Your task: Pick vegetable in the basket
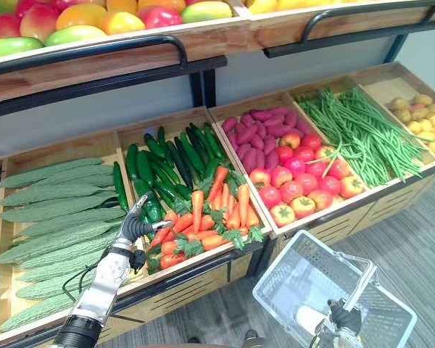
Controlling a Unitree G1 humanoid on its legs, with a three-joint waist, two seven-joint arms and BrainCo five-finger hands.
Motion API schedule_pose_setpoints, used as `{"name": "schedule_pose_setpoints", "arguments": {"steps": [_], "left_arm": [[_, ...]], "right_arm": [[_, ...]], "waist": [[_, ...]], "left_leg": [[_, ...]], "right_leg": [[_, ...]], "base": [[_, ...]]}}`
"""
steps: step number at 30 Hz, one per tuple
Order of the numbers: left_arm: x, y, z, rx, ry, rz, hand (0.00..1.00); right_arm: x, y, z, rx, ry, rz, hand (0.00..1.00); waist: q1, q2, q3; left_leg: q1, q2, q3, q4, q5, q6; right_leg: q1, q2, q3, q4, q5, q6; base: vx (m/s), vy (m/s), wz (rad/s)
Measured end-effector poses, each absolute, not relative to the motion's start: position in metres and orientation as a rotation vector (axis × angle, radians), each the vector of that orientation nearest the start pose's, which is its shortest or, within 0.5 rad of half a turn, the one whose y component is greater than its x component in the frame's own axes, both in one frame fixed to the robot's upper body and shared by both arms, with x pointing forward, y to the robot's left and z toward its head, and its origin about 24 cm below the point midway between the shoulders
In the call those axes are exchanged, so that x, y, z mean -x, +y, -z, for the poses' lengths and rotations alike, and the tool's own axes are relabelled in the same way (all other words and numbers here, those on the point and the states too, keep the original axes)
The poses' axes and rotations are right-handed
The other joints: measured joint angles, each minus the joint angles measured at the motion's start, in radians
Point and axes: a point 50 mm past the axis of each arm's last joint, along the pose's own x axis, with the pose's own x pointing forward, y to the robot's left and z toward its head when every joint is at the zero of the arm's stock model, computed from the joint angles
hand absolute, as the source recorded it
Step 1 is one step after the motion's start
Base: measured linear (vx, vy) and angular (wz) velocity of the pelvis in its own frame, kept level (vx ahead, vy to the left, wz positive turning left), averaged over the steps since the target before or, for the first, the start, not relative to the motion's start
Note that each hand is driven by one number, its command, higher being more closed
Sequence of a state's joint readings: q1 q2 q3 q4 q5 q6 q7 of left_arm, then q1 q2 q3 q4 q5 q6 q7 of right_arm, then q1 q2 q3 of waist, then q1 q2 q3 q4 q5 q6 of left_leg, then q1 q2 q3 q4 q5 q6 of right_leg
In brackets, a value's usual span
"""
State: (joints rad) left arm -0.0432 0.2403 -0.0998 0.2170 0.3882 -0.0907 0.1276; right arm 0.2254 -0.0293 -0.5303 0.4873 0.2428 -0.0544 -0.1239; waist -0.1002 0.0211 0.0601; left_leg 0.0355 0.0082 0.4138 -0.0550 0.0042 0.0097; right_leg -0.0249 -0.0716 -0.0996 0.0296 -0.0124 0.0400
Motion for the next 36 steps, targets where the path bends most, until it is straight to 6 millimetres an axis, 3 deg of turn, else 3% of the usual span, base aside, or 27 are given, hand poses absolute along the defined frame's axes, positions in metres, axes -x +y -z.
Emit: {"name": "schedule_pose_setpoints", "arguments": {"steps": [9, 15, 21, 26, 27, 31, 32, 36], "left_arm": [[-0.276, 0.153, 0.011, -0.870, 0.130, 0.167, 0.00], [-0.297, 0.148, 0.003, -0.959, 0.113, 0.110, 0.00], [-0.323, 0.137, -0.021, -0.977, 0.036, 0.042, 0.00], [-0.341, 0.136, -0.038, -0.939, 0.029, -0.090, 0.00], [-0.343, 0.136, -0.040, -0.936, 0.028, -0.098, 1.00], [-0.353, 0.140, -0.053, -0.919, 0.016, -0.167, 1.00], [-0.363, 0.144, -0.068, -0.915, -0.010, -0.194, 1.00], [-0.363, 0.143, -0.059, -0.909, 0.044, -0.144, 1.00]], "right_arm": [[-0.115, -0.277, 0.092, -0.219, 0.573, 0.766, 1.00], [-0.130, -0.275, 0.087, -0.225, 0.538, 0.745, 1.00], [-0.146, -0.275, 0.072, -0.200, 0.466, 0.695, 1.00], [-0.157, -0.272, 0.062, -0.189, 0.410, 0.662, 1.00], [-0.157, -0.272, 0.061, -0.189, 0.408, 0.662, 1.00], [-0.159, -0.268, 0.062, -0.197, 0.409, 0.644, 1.00], [-0.159, -0.266, 0.063, -0.207, 0.413, 0.638, 1.00], [-0.158, -0.266, 0.063, -0.220, 0.408, 0.641, 1.00]], "waist": [[-0.029, -0.001, 0.039], [-0.054, 0.003, 0.085], [-0.055, 0.007, 0.128], [-0.080, 0.007, 0.168], [-0.080, 0.007, 0.170], [-0.083, 0.007, 0.185], [-0.084, 0.012, 0.194], [-0.095, 0.012, 0.194]], "left_leg": [[-0.002, -0.001, -0.001, -0.022, 0.008, -0.012], [-0.019, -0.005, 0.008, -0.022, 0.014, -0.003], [-0.051, -0.004, -0.002, -0.015, 0.018, 0.003], [-0.064, 0.001, 0.001, -0.015, 0.017, 0.003], [-0.068, 0.002, 0.001, -0.015, 0.017, 0.003], [-0.073, 0.005, 0.005, -0.015, 0.017, 0.003], [-0.080, 0.005, 0.008, -0.016, 0.017, 0.003], [-0.080, 0.005, 0.008, -0.016, 0.017, 0.003]], "right_leg": [[-0.011, 0.006, 0.020, -0.019, 0.024, 0.004], [-0.038, 0.014, 0.041, -0.016, 0.031, 0.006], [-0.074, 0.014, 0.074, -0.012, 0.037, 0.002], [-0.103, 0.015, 0.089, 0.006, 0.036, 0.001], [-0.108, 0.016, 0.092, 0.007, 0.037, 0.001], [-0.125, 0.020, 0.102, 0.020, 0.036, 0.000], [-0.136, 0.020, 0.106, 0.025, 0.037, 0.000], [-0.136, 0.020, 0.104, 0.024, 0.037, 0.000]], "base": [[-0.02, -0.009, -0.07], [0.04, -0.013, -0.12], [0.05, -0.027, -0.16], [-0.02, -0.020, -0.07], [-0.04, -0.026, -0.10], [-0.04, -0.040, -0.08], [-0.01, -0.055, -0.05], [0.03, -0.034, -0.01]]}}
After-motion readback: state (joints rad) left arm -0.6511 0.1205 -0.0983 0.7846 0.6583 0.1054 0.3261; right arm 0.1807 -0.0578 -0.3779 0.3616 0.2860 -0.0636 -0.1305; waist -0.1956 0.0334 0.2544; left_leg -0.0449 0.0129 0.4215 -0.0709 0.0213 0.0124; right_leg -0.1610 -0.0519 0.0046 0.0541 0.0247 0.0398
